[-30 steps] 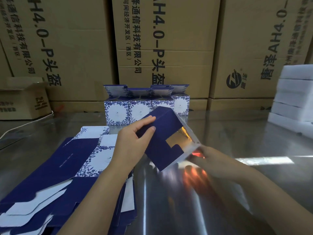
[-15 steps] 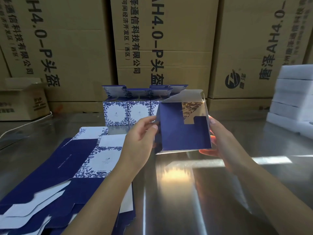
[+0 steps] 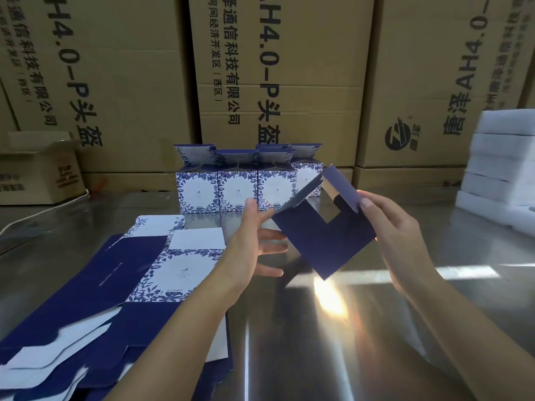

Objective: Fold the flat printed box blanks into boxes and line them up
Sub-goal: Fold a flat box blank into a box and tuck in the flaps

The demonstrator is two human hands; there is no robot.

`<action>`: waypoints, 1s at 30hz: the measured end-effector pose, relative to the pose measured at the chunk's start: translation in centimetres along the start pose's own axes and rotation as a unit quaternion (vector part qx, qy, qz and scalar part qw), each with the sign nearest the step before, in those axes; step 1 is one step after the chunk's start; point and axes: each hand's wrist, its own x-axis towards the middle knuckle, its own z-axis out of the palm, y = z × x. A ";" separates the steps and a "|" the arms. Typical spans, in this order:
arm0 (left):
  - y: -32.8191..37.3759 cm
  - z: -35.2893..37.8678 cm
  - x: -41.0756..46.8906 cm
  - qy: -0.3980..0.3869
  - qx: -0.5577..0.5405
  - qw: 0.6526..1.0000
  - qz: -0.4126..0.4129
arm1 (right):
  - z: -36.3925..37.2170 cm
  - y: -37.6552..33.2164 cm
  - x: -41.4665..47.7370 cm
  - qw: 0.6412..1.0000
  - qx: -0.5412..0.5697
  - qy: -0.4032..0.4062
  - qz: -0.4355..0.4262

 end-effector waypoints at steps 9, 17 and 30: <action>-0.8 -1.3 1.1 -0.046 0.135 0.978 -0.154 | -0.2 -0.1 -0.2 0.999 -0.013 -0.032 0.003; -1.8 -0.8 0.1 -0.110 0.216 0.943 -0.229 | 0.4 -0.2 -1.1 0.990 -0.084 -0.106 -0.027; -0.7 -2.0 0.0 -0.058 0.245 0.965 -0.075 | 0.6 -0.4 -1.5 0.986 -0.117 -0.119 -0.021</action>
